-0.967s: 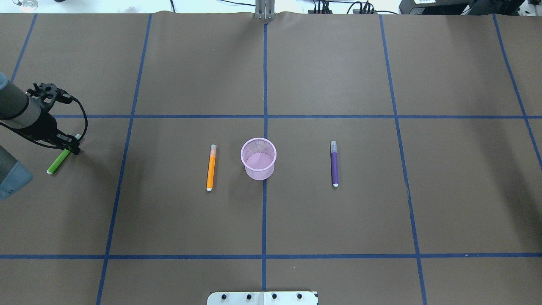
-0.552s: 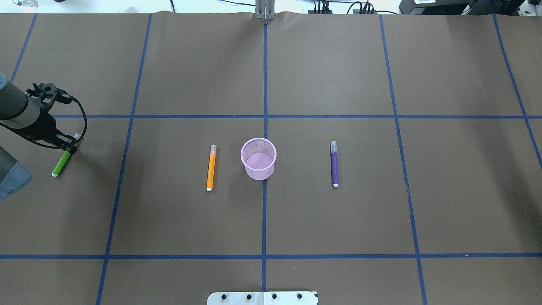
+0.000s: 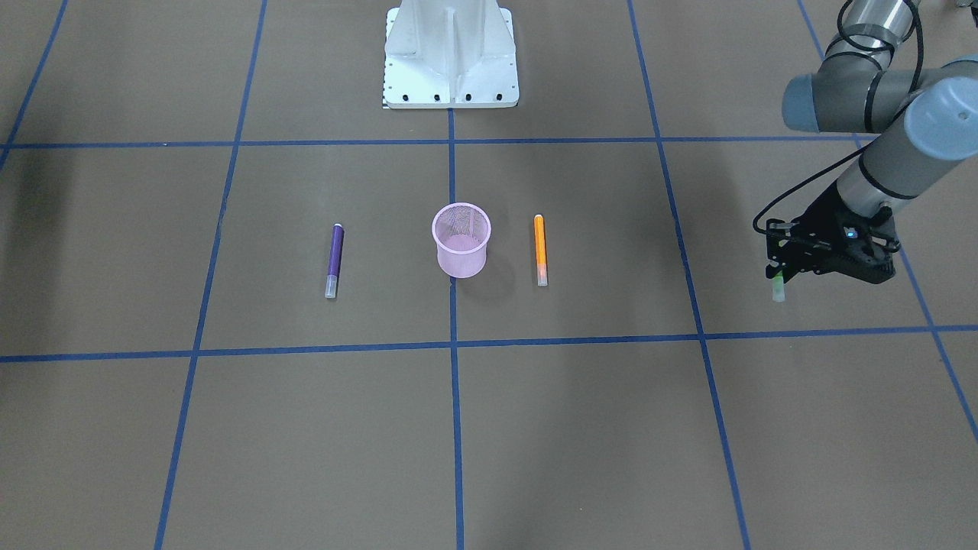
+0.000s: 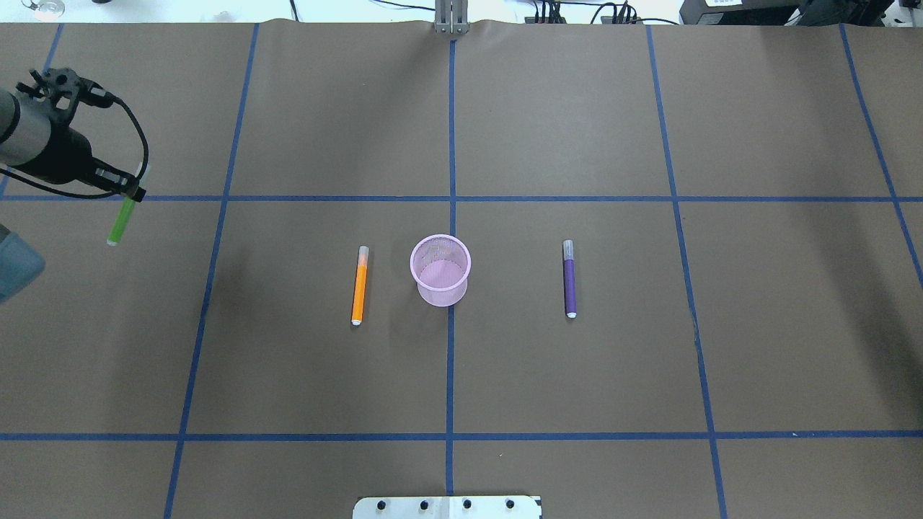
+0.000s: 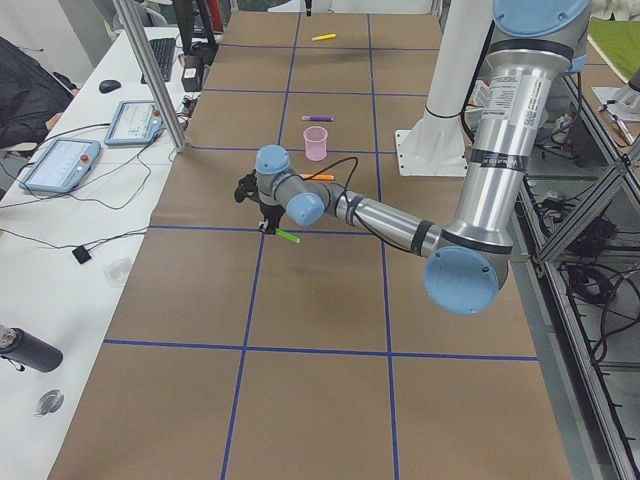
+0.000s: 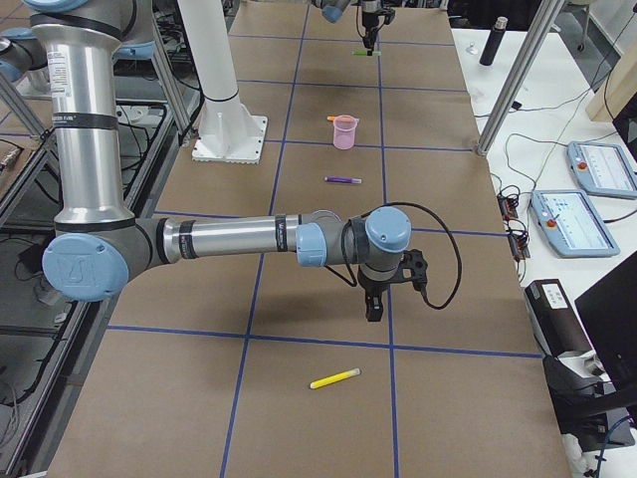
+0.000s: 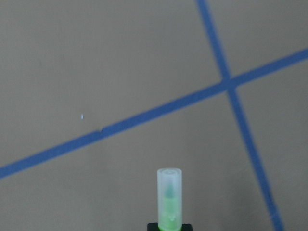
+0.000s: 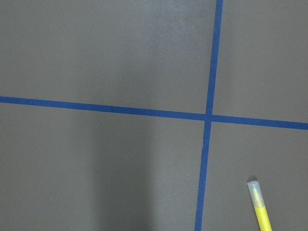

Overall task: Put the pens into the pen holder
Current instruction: 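Lift the green marker upright with the left gripper toward the cup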

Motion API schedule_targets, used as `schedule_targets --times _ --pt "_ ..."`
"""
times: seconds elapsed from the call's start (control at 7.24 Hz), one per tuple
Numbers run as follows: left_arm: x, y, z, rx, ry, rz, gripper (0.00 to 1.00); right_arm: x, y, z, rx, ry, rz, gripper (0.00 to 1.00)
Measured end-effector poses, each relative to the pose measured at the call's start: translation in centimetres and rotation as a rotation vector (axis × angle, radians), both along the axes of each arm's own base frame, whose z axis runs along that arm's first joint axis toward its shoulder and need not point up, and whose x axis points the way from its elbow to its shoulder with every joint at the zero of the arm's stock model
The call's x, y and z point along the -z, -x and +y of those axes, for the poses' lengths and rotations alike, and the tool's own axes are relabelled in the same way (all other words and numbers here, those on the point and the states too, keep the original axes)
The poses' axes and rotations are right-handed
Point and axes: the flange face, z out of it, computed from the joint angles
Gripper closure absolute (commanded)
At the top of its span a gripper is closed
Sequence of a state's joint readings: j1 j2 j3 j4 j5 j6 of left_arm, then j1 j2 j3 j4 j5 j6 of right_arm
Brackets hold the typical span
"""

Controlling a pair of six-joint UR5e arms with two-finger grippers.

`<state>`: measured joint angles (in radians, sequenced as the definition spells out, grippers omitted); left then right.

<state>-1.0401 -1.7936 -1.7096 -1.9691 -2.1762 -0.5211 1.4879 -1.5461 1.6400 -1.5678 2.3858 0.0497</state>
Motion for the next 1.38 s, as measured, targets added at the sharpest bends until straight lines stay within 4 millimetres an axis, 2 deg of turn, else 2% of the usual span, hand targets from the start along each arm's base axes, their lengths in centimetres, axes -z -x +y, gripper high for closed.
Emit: schedule_targets --times 0.28,0.41,0.55,0.69,0.83,1.1,1.38 --pt "8.9 0.0 -2.8 0.154 -0.044 0.079 1.00 -1.4 0.1 0.1 0.005 0.000 0.002 0.00" --pt "12.7 -0.2 -3.7 0.207 -0.059 0.126 1.00 -3.6 0.1 0.0 0.011 -0.030 0.002 0.00" --pt "15.3 -0.4 -4.1 0.249 -0.095 0.165 1.00 -7.1 0.1 -0.2 0.025 -0.085 0.002 0.00" --pt "16.6 -1.0 -4.0 0.280 -0.133 0.199 1.00 -10.7 0.1 0.0 0.048 -0.139 0.002 0.00" --pt "17.0 -2.6 -3.6 0.302 -0.150 0.217 1.00 -13.1 0.1 0.5 0.069 -0.167 0.005 0.00" --pt "17.6 -5.6 -2.6 0.328 -0.170 0.224 1.00 -15.8 1.1 1.2 0.113 -0.173 0.041 0.02" --pt "18.0 -6.2 -2.2 0.334 -0.178 0.231 1.00 -17.8 2.2 1.8 0.171 -0.176 0.085 0.08"
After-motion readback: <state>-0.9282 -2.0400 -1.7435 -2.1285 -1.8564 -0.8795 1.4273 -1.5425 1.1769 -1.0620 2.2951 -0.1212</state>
